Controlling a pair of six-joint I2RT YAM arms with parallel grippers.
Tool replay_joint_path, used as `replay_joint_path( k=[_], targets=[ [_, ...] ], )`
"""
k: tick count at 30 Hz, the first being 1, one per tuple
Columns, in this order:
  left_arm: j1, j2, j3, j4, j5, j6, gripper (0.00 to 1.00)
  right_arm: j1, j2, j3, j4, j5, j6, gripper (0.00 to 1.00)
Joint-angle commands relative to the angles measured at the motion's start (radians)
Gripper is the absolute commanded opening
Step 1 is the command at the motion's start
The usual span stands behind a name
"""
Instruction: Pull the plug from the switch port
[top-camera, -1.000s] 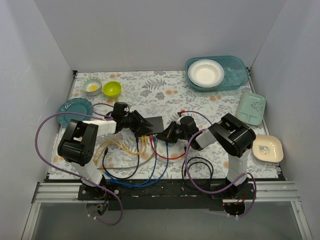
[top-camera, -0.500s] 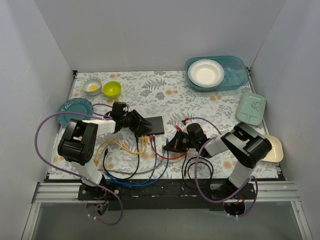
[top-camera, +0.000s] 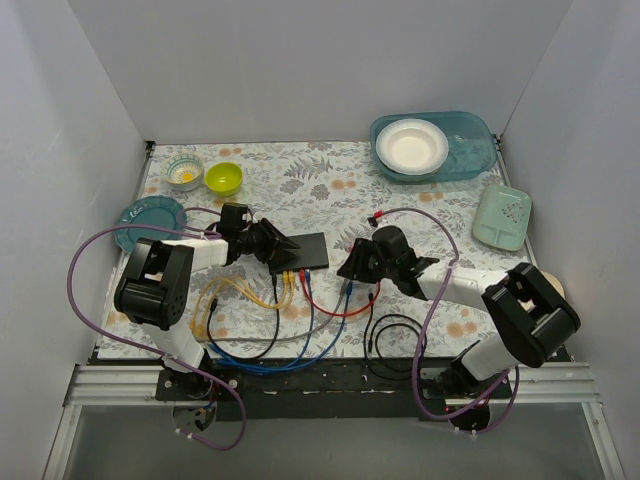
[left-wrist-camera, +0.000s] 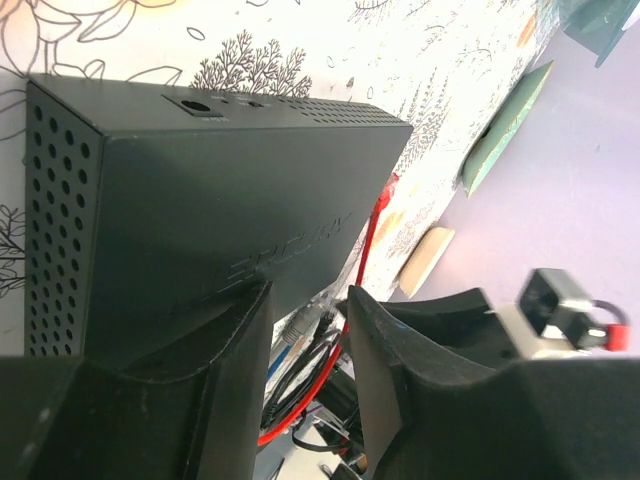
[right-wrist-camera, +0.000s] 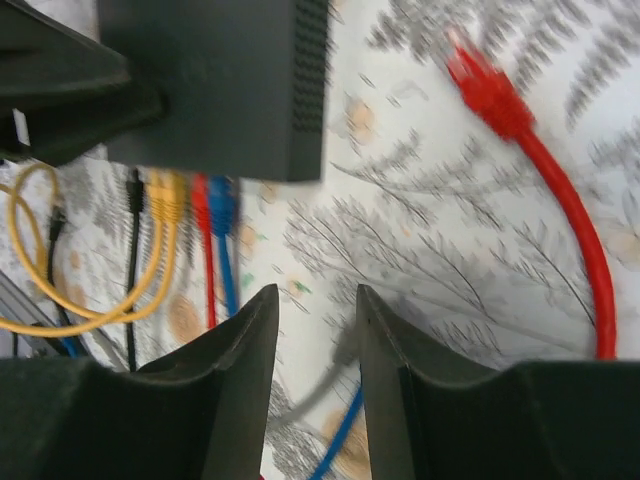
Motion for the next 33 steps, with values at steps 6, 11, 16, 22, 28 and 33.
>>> replay_joint_path(
  k=[6,11,16,22,28,33],
  targets=[
    [0.008,-0.011,-0.008,-0.052,-0.037,0.028,0.36,0.028,0.288,0.210,0.207,-0.232,0.071,0.44],
    [0.008,-0.019,-0.014,-0.055,-0.029,0.029,0.36,0.046,0.378,0.199,0.300,-0.280,0.153,0.44],
    [0.008,-0.025,-0.023,-0.056,-0.027,0.031,0.36,0.046,0.416,0.176,0.385,-0.286,0.216,0.45],
    [0.010,-0.027,-0.028,-0.059,-0.027,0.035,0.36,0.046,0.441,0.155,0.462,-0.208,0.339,0.45],
    [0.008,-0.030,-0.031,-0.058,-0.026,0.037,0.36,0.046,0.454,0.155,0.500,-0.142,0.434,0.43],
    [0.010,-0.028,-0.032,-0.055,-0.023,0.037,0.36,0.046,0.482,0.190,0.494,-0.131,0.446,0.40]
  ],
)
